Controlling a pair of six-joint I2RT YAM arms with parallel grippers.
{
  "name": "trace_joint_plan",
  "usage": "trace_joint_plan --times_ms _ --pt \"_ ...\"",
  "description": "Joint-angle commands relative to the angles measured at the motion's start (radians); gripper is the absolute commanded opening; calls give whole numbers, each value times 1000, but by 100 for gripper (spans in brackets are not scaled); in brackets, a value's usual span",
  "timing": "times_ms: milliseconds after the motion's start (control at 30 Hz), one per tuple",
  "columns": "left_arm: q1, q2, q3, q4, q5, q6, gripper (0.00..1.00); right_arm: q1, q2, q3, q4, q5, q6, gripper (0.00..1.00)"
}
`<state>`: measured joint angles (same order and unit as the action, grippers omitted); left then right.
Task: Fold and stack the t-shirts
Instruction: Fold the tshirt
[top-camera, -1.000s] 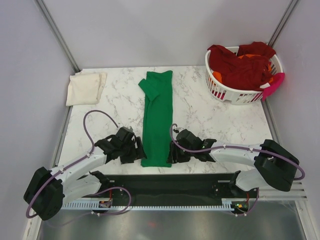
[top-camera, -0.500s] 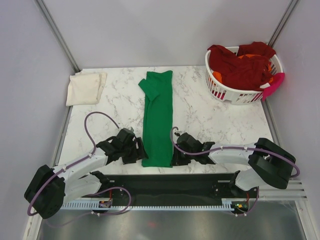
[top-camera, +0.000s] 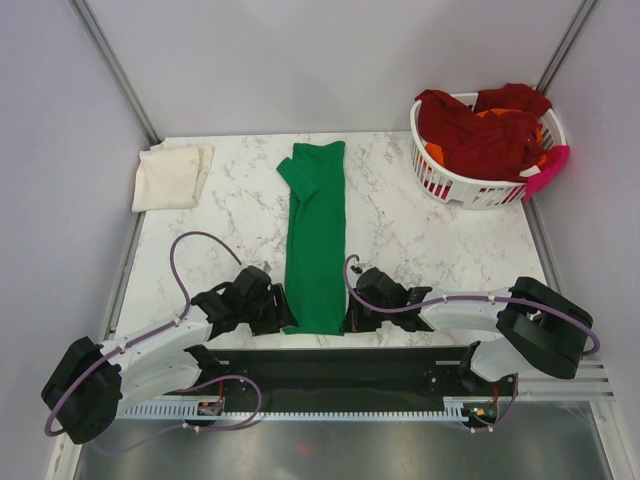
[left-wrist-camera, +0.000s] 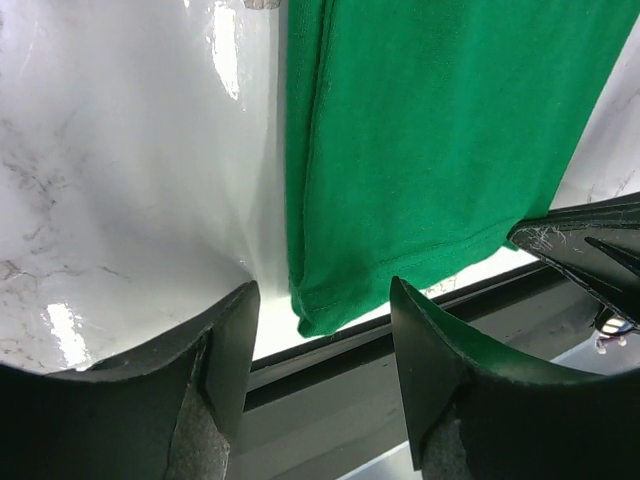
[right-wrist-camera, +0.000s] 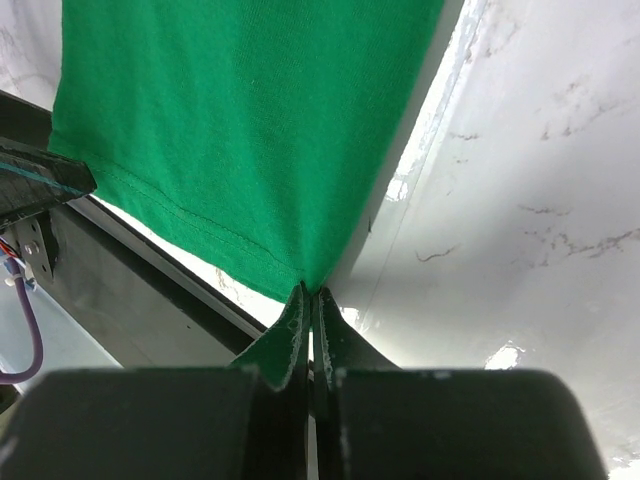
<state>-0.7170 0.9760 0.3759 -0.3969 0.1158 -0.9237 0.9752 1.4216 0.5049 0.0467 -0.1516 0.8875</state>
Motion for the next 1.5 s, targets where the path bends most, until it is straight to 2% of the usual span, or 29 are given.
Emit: trace_joint_plan --times_ms 0,133,233,333,367,400,600,900,1033,1167,1267,1467 --pt "-15 3 -35 -10 -11 -53 62 6 20 -17 5 15 4 0" --pt "-18 12 -37 -10 -22 -60 60 7 28 -17 12 9 2 0" --pt "-19 27 -35 -3 -37 -60 53 7 30 -19 13 12 -1 0" --pt "-21 47 -31 6 -45 -55 26 7 34 -23 19 11 -1 0" --pt "-21 55 -28 7 -48 -55 6 7 34 -23 19 9 -1 0" --pt "-21 59 -19 7 -50 -53 2 7 34 -23 19 6 -1 0" --pt "-93 61 43 -10 -50 -59 2 6 -21 -28 -30 12 -10 0" --pt "-245 -23 119 -132 -84 -176 2 7 -305 -74 -234 69 -2 0" --pt "-269 -52 152 -181 -88 -198 2 7 -337 -43 -301 61 -7 0" --pt "-271 -59 225 -243 -113 -179 2 7 -366 55 -376 105 -24 0" --pt "-269 -10 317 -321 -209 -130 2 3 -352 151 -427 145 -70 0" --pt "-253 127 545 -416 -323 -41 2 -55 -227 358 -508 211 -165 0"
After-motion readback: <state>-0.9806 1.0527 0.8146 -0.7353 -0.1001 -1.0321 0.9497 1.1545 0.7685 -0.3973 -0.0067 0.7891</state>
